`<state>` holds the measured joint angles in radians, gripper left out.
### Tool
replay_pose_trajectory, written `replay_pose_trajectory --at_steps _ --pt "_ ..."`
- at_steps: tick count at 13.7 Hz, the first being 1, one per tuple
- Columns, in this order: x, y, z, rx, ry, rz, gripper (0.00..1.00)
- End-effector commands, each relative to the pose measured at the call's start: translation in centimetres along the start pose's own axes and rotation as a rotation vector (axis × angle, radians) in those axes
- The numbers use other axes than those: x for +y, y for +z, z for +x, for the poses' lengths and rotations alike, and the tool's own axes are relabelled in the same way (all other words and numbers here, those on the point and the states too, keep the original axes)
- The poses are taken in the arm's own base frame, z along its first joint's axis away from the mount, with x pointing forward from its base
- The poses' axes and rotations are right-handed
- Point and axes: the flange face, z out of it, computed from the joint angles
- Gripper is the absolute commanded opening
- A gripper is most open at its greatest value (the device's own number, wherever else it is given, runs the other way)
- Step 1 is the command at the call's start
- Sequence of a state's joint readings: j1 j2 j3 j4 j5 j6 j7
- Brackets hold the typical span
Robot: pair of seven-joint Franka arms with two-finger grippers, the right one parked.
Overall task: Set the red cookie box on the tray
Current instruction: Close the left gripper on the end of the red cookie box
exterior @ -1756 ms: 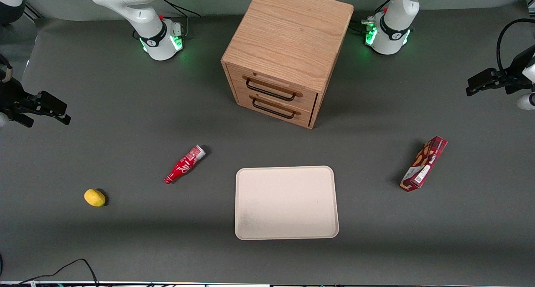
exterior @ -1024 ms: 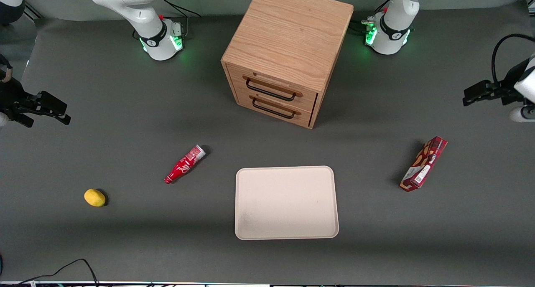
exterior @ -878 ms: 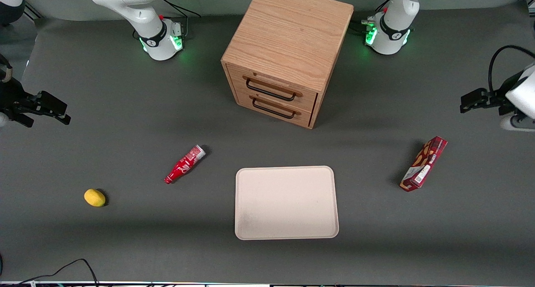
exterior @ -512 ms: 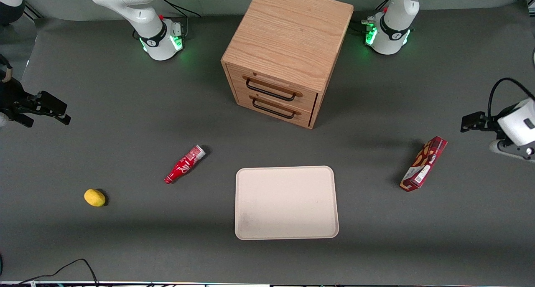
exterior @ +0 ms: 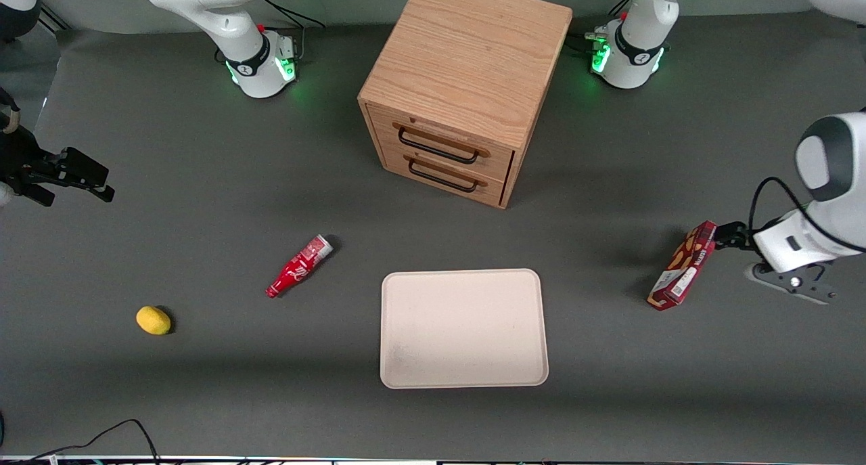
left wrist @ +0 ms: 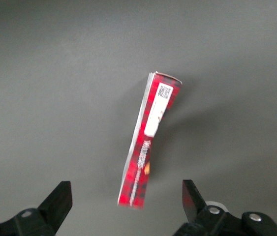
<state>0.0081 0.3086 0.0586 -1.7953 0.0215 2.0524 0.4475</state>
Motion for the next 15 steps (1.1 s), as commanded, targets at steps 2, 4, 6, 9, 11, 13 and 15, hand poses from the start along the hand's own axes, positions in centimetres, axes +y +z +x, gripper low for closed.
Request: replay_pose_trajectory --at_steps 2,4,6,9,11,13,15 --pt "1.3 5.2 -0.1 0.027 0.041 0.01 1.0" --pt "1.7 6.9 -0.5 0.032 0.045 0.011 1.0" --pt "2.2 8.5 -1.1 0.051 0.05 0.021 1.0" --pt "2.5 10.4 -1.3 0.073 0.054 0.032 1.0" --pt "2.5 11.6 -1.2 0.077 0.054 0.035 1.0" --pt "2.6 12.4 -1.3 0.09 0.055 0.041 0.9" --pt "2.6 12.7 -1.4 0.101 0.055 0.046 0.48"
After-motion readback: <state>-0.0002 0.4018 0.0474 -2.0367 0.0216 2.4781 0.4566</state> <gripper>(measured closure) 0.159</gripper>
